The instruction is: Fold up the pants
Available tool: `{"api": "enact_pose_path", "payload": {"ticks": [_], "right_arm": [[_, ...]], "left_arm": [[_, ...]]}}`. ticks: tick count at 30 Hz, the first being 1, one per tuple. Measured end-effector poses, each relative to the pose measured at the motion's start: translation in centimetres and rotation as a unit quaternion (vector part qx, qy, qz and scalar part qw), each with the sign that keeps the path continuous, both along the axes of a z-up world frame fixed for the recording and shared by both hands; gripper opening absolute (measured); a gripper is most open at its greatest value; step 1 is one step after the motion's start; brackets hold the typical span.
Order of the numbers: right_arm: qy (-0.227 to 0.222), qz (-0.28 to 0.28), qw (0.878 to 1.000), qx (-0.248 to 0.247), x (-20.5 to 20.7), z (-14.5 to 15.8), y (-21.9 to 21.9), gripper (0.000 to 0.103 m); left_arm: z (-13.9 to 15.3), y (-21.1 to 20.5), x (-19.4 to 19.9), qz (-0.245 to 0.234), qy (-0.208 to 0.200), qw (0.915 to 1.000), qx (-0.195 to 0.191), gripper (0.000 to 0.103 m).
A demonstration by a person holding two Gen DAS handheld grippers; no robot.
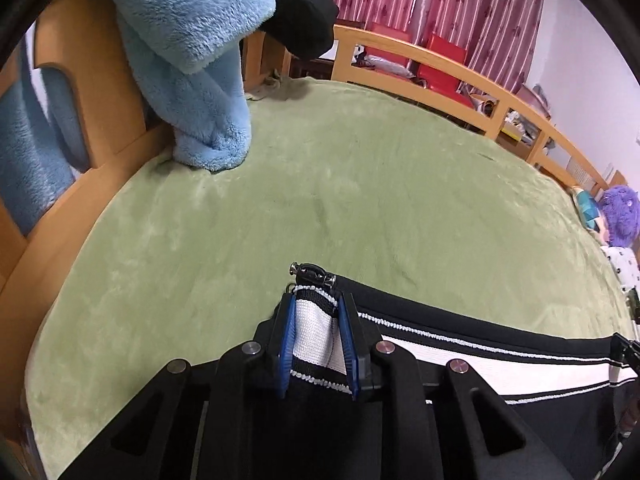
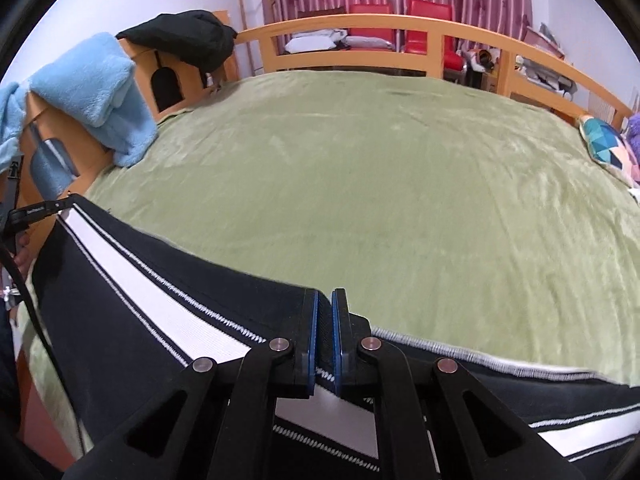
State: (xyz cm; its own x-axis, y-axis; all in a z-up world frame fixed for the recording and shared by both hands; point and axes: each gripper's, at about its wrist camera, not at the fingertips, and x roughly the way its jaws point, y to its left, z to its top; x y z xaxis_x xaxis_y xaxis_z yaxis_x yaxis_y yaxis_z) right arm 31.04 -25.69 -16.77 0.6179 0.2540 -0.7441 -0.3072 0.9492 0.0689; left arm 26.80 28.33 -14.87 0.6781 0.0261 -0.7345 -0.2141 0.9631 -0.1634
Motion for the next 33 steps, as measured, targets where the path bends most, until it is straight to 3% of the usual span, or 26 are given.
{"api": "enact_pose_path", "payload": {"ticks": [6, 8, 10, 11, 12, 14, 20, 26, 30, 33], "right_arm": [[0.066, -0.020, 0.997, -0.029, 3.5, -6.0, 0.5, 0.009], [0.073, -0.025, 0.997, -0.030, 3.5, -6.7, 0.5, 0.013], [0.064, -0.040, 0.997, -0.027, 3.0, -5.4, -0.1, 0.033], [0.055, -0.051, 0.997, -0.020, 2.5, -4.6, -0.6, 0.040], [0.044, -0.059, 0.997, -0.010, 1.9, -3.9, -1.0, 0.049], [0.022, -0.075, 0.997, 0.009, 0.1, -2.1, -2.2, 0.054], [0.012, -0.132, 0.991, 0.022, -5.9, -0.4, -5.7, 0.057], [0.044, -0.181, 0.982, 0.031, -10.9, -1.5, -8.8, 0.058], [0.063, -0.214, 0.972, 0.070, -13.1, -2.0, -10.8, 0.058], [0.070, -0.233, 0.966, 0.085, -14.3, -2.0, -11.9, 0.058]], "left_arm": [[-3.8, -0.8, 2.4, 0.022, 0.061, 0.9975, 0.029, 0.028], [-3.5, -0.6, 1.8, 0.030, 0.065, 0.9971, 0.028, 0.045], [-2.8, -0.6, 0.8, 0.033, 0.062, 0.9972, 0.028, 0.063], [-2.3, -0.5, 0.1, 0.034, 0.056, 0.9974, 0.030, 0.066], [-1.6, -0.6, -0.9, 0.033, 0.047, 0.9978, 0.033, 0.066], [-0.7, -0.7, -2.5, 0.030, 0.040, 0.9982, 0.034, 0.067], [0.2, -1.3, -10.1, 0.004, 0.028, 0.9994, -0.020, 0.069], [-2.7, -1.1, -16.4, 0.029, 0.036, 0.9948, -0.091, 0.069], [-5.2, -0.6, -16.8, 0.054, 0.049, 0.9905, -0.116, 0.069], [-6.7, 0.6, -15.3, 0.098, 0.045, 0.9875, -0.115, 0.069]]}}
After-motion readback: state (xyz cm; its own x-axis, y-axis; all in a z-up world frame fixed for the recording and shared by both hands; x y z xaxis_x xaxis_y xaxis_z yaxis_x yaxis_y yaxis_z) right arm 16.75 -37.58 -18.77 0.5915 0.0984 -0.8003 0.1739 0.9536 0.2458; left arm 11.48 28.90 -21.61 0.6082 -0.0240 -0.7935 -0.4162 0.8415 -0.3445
